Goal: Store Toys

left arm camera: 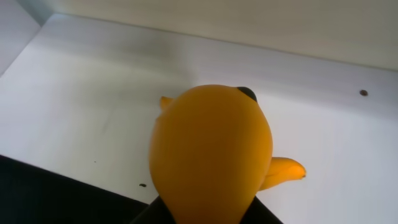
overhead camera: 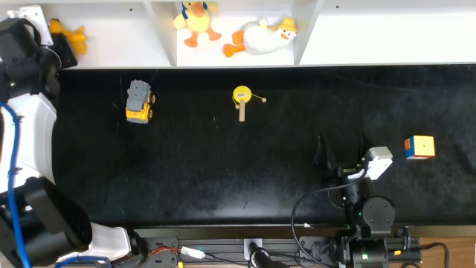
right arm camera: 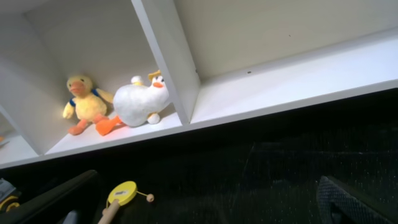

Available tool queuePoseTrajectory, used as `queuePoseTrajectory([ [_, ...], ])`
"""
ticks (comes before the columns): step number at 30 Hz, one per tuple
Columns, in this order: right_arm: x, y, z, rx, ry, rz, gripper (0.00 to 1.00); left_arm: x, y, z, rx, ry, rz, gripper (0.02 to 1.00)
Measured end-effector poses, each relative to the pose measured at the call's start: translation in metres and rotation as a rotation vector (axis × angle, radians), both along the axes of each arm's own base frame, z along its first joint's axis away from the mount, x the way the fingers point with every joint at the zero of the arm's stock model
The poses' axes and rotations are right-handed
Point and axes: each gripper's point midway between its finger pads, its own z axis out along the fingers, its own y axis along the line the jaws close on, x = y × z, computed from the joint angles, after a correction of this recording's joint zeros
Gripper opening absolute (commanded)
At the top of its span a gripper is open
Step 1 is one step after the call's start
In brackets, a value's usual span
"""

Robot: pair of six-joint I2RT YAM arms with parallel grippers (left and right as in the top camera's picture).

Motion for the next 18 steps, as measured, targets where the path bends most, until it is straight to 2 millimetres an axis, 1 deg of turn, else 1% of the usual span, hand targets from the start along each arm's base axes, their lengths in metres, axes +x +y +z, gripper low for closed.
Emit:
queuePoseTrajectory([
  [6, 0.0, 0.0, 0.0, 0.0, 0.0, 0.0, 0.993, 0.001, 0.003, 0.001, 0.015, -0.004, 0.024, 0.036],
  [8, 0.0, 0.0, 0.0, 0.0, 0.001, 0.0, 0.996, 0.004, 0.003, 0.0, 0.019, -0.011, 0.024, 0.036],
  [12, 0.0, 0.0, 0.0, 0.0, 0.0, 0.0, 0.993, 0.013, 0.005, -0.008, 0.018, -0.016, 0.02, 0.036],
  [16, 0.0, 0.0, 0.0, 0.0, 0.0, 0.0, 0.993, 0.02, 0.006, -0.008, 0.02, -0.038, 0.019, 0.042],
  [17, 0.0, 0.0, 0.0, 0.0, 0.0, 0.0, 0.996, 0.021, 0.007, -0.008, 0.019, -0.041, 0.02, 0.064],
  [18, 0.0, 0.0, 0.0, 0.0, 0.0, 0.0, 0.993, 0.022, 0.007, -0.009, 0.019, -0.043, 0.02, 0.117],
])
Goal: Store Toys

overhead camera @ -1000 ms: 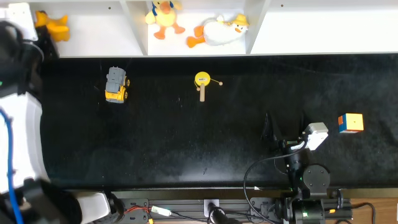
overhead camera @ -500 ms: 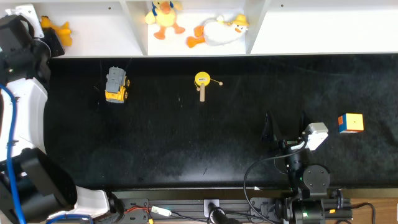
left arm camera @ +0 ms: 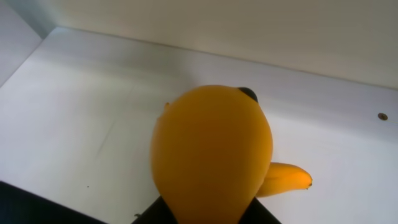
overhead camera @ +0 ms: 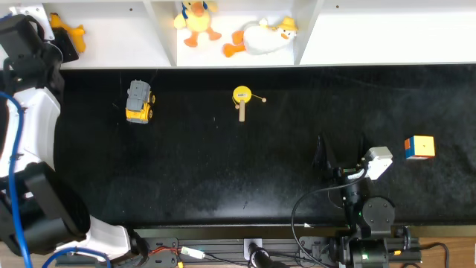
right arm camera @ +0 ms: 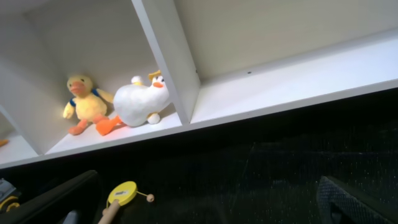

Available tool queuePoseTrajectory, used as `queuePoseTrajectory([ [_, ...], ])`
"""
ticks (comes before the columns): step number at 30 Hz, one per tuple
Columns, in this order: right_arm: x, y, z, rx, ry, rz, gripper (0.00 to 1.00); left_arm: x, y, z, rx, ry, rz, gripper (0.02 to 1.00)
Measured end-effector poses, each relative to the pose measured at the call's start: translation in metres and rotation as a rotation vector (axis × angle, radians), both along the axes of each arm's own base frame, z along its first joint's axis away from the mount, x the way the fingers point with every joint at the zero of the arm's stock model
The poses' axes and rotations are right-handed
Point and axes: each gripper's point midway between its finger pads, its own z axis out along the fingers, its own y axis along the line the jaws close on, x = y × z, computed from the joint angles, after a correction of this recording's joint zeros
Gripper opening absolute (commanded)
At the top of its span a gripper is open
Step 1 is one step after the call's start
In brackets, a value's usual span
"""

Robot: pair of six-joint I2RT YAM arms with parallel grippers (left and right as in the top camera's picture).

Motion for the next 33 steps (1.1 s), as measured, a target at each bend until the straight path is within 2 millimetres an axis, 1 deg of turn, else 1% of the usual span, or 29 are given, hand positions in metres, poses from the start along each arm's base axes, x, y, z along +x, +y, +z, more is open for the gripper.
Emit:
queuePoseTrajectory([
  [2, 0.0, 0.0, 0.0, 0.0, 0.0, -0.001, 0.996, 0.002, 0.001, -0.001, 0.0, -0.001, 0.0, 0.286],
  [4, 0.0, 0.0, 0.0, 0.0, 0.0, 0.0, 0.996, 0.004, 0.001, -0.002, -0.002, -0.006, 0.002, 0.384],
  [5, 0.0, 0.0, 0.0, 0.0, 0.0, 0.0, 0.996, 0.005, 0.002, -0.002, -0.003, -0.009, 0.002, 0.474],
  [6, 0.0, 0.0, 0.0, 0.0, -0.001, 0.0, 0.993, 0.005, 0.002, -0.001, -0.002, -0.013, 0.001, 0.592],
  [7, 0.0, 0.0, 0.0, 0.0, 0.0, 0.0, 0.993, 0.006, 0.001, -0.001, -0.003, -0.015, -0.001, 0.643],
  [9, 0.0, 0.0, 0.0, 0.0, 0.0, 0.0, 0.993, 0.007, 0.001, -0.001, -0.003, -0.021, -0.002, 0.698],
  [11, 0.0, 0.0, 0.0, 0.0, 0.0, 0.0, 0.996, 0.008, 0.002, 0.0, -0.001, -0.024, -0.003, 0.772],
  [14, 0.0, 0.0, 0.0, 0.0, 0.0, 0.0, 0.996, 0.009, 0.002, -0.001, -0.003, -0.028, 0.0, 0.805],
  [15, 0.0, 0.0, 0.0, 0.0, -0.001, 0.0, 0.996, 0.009, 0.002, -0.001, -0.003, -0.028, -0.001, 0.831],
  [17, 0.0, 0.0, 0.0, 0.0, 0.0, 0.0, 0.996, 0.01, 0.002, -0.001, -0.002, -0.028, -0.001, 0.901],
  [19, 0.0, 0.0, 0.0, 0.0, -0.001, 0.0, 0.996, 0.01, 0.002, -0.001, -0.001, -0.028, -0.001, 0.998],
  [24, 0.0, 0.0, 0.0, 0.0, 0.0, 0.0, 0.996, 0.008, 0.002, -0.004, -0.008, -0.016, -0.001, 0.998],
  [27, 0.0, 0.0, 0.0, 0.0, 0.0, 0.0, 0.996, 0.003, 0.0, -0.006, -0.016, 0.006, -0.001, 0.998],
  [30, 0.0, 0.0, 0.0, 0.0, 0.0, 0.0, 0.993, -0.006, -0.003, -0.001, -0.022, 0.024, 0.0, 0.996],
  [33, 0.0, 0.0, 0.0, 0.0, 0.0, 0.0, 0.996, -0.015, -0.006, 0.012, -0.02, 0.023, 0.002, 0.998],
])
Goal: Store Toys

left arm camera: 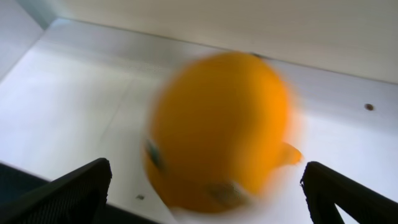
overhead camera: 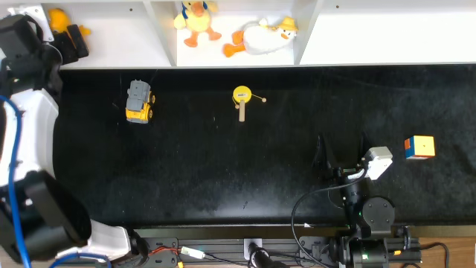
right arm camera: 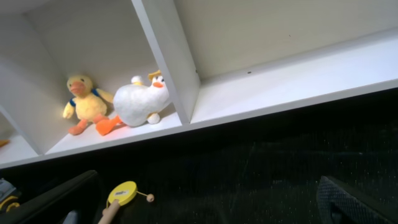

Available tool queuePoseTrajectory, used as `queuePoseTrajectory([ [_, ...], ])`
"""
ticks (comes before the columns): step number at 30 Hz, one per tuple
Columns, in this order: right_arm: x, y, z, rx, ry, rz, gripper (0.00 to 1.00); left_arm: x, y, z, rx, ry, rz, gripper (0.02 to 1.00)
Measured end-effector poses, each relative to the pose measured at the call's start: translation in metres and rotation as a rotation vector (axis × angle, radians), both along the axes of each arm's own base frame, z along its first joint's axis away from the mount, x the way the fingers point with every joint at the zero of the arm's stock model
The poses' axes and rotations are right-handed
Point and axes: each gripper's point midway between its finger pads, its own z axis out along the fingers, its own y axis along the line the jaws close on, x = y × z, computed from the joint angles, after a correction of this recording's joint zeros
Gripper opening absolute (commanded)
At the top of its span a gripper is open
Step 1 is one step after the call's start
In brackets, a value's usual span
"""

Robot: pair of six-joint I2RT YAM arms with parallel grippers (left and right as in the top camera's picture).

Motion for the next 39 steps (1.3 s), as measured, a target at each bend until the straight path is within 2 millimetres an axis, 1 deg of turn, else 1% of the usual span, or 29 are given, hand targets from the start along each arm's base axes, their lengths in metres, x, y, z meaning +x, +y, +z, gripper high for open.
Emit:
queuePoseTrajectory([
  [3, 0.0, 0.0, 0.0, 0.0, 0.0, 0.0, 0.996, -0.005, -0.001, 0.012, 0.009, -0.012, 0.0, 0.998],
  [5, 0.0, 0.0, 0.0, 0.0, 0.0, 0.0, 0.996, -0.006, -0.002, 0.014, 0.01, -0.015, 0.0, 0.998],
  [11, 0.0, 0.0, 0.0, 0.0, -0.001, 0.001, 0.996, -0.01, -0.003, 0.008, 0.001, 0.012, 0.0, 0.998],
  [16, 0.0, 0.0, 0.0, 0.0, 0.0, 0.0, 0.996, -0.024, -0.007, -0.006, -0.024, 0.095, 0.0, 0.998],
  [17, 0.0, 0.0, 0.0, 0.0, 0.0, 0.0, 0.993, -0.028, -0.008, -0.006, -0.027, 0.106, 0.0, 0.998],
  [19, 0.0, 0.0, 0.0, 0.0, 0.0, 0.0, 0.996, -0.037, -0.012, 0.0, -0.028, 0.115, -0.001, 0.998],
  [22, 0.0, 0.0, 0.0, 0.0, 0.0, 0.0, 0.996, -0.054, -0.018, 0.022, -0.023, 0.103, 0.0, 0.998],
  [24, 0.0, 0.0, 0.0, 0.001, 0.0, 0.0, 0.996, -0.07, -0.024, 0.039, -0.023, 0.094, -0.005, 0.996],
  [27, 0.0, 0.0, 0.0, 0.0, 0.0, 0.0, 0.993, -0.096, -0.041, 0.051, -0.04, 0.118, -0.049, 0.998],
  [29, 0.0, 0.0, 0.0, 0.0, 0.0, 0.001, 0.996, -0.111, -0.055, 0.054, -0.066, 0.139, -0.101, 0.998],
  [31, 0.0, 0.0, 0.0, 0.0, 0.0, 0.0, 0.991, -0.12, -0.07, 0.054, -0.1, 0.151, -0.159, 0.998],
  [33, 0.0, 0.0, 0.0, 0.0, 0.0, 0.0, 0.996, -0.126, -0.081, 0.051, -0.128, 0.158, -0.202, 0.996],
  [35, 0.0, 0.0, 0.0, 0.0, 0.0, 0.0, 0.996, -0.129, -0.09, 0.041, -0.146, 0.177, -0.235, 0.998],
  [39, 0.0, 0.0, 0.0, 0.0, 0.0, 0.0, 0.993, -0.131, -0.111, 0.004, -0.153, 0.238, -0.286, 0.996],
])
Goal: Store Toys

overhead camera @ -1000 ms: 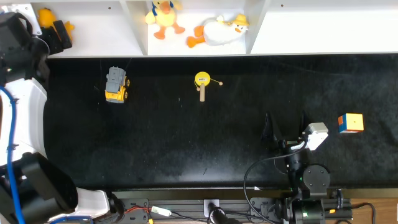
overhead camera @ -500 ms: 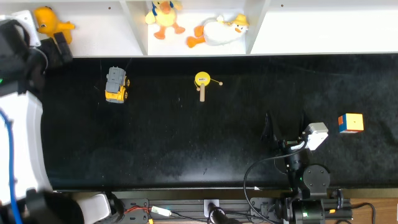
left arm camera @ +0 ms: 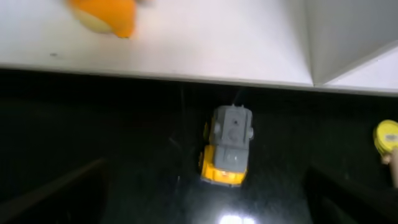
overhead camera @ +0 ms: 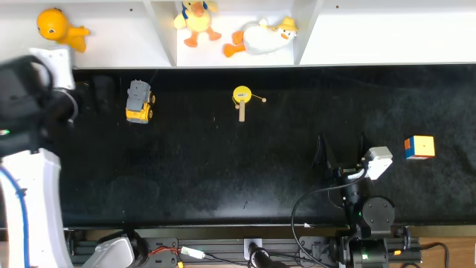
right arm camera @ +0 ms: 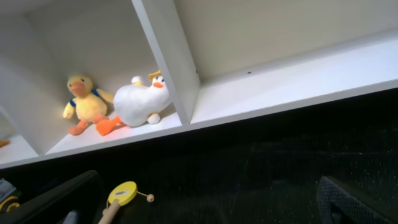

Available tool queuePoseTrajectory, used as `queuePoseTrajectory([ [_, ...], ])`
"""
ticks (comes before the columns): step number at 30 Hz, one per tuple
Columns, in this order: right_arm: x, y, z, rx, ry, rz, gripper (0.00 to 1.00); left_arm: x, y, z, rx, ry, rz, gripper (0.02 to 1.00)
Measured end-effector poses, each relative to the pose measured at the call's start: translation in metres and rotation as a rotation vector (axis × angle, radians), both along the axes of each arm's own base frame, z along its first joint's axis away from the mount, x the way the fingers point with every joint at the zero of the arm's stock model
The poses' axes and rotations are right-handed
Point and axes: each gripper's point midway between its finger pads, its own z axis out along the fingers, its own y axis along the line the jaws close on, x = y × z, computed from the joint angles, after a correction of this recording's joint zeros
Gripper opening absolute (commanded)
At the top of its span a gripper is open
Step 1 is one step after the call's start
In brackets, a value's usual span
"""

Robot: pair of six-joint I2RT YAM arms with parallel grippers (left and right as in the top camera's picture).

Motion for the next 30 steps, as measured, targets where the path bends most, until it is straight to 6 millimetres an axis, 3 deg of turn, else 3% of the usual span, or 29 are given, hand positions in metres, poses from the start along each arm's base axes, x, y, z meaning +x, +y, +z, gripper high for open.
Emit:
queuePoseTrajectory([
  [3, 0.0, 0.0, 0.0, 0.0, 0.0, 0.0, 0.996, 0.0, -0.018, -0.029, 0.026, 0.034, -0.043, 0.996],
  [9, 0.0, 0.0, 0.0, 0.0, 0.0, 0.0, 0.996, 0.003, -0.041, -0.068, 0.082, 0.049, -0.094, 0.998],
  [21, 0.0, 0.0, 0.0, 0.0, -0.001, 0.0, 0.996, 0.023, -0.036, -0.147, 0.102, 0.172, -0.084, 0.996],
  [25, 0.0, 0.0, 0.0, 0.001, 0.0, 0.0, 0.993, 0.03, -0.035, -0.159, 0.1, 0.178, -0.08, 0.919],
  [30, 0.0, 0.0, 0.0, 0.0, 0.0, 0.0, 0.996, 0.039, -0.034, -0.157, 0.098, 0.141, -0.068, 0.759],
])
